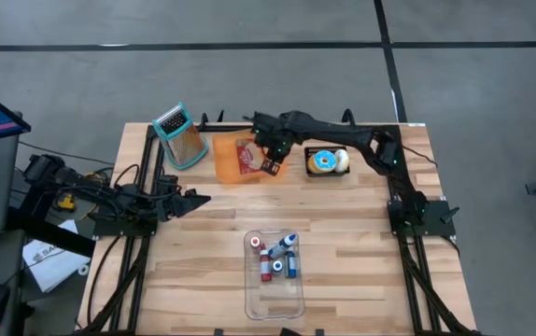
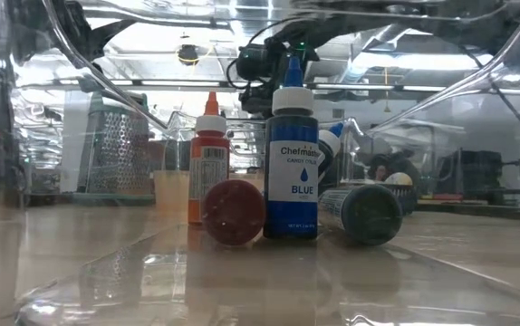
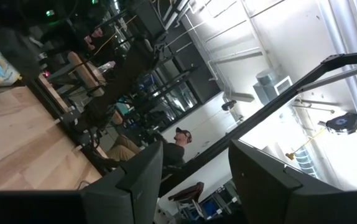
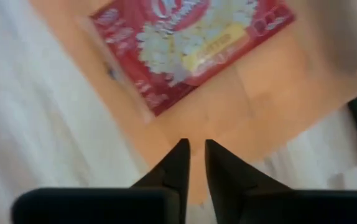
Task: Pick & Place Food Item
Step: Put the red popcorn bag into the orange bin
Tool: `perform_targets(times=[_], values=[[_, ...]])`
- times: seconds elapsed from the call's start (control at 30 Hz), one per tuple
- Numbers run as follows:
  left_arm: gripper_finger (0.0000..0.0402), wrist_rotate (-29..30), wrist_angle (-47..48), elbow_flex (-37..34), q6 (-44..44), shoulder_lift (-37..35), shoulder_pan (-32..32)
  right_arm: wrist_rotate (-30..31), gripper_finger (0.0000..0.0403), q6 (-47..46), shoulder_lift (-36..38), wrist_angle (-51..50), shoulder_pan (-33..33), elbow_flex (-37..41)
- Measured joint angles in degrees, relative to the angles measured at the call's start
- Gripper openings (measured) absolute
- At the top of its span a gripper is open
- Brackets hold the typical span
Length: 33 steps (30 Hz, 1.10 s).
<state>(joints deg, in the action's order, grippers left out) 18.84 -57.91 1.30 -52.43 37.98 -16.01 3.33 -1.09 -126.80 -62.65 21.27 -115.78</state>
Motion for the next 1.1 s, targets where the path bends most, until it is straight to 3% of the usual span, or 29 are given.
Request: perform_targets(times=[0.13, 0.23, 0.8, 1.1], values=[[0.0182, -0.47, 0.0, 0.0, 0.04, 0.01, 0.0, 5.59, 0.0006, 0.03, 0.0, 0.77, -1.27, 0.23], [0.0182, -1.34, -0.02, 0.0, -0.04, 0.01, 0.0, 7.07, 0.0005, -1.28, 0.01, 2.08, -1.42, 1.36], [0.0182, -2.28, -0.02, 0.0, -0.5, 0.0, -0.2, 7.44, 0.0, -4.39, 0.0, 5.68, -3.11, 9.4], [0.0182, -2.72, -0.02, 0.0, -0.52, 0.02, -0.17, 4.06, 0.0, -4.9, -0.04, 5.21, -4.59, 12.91]])
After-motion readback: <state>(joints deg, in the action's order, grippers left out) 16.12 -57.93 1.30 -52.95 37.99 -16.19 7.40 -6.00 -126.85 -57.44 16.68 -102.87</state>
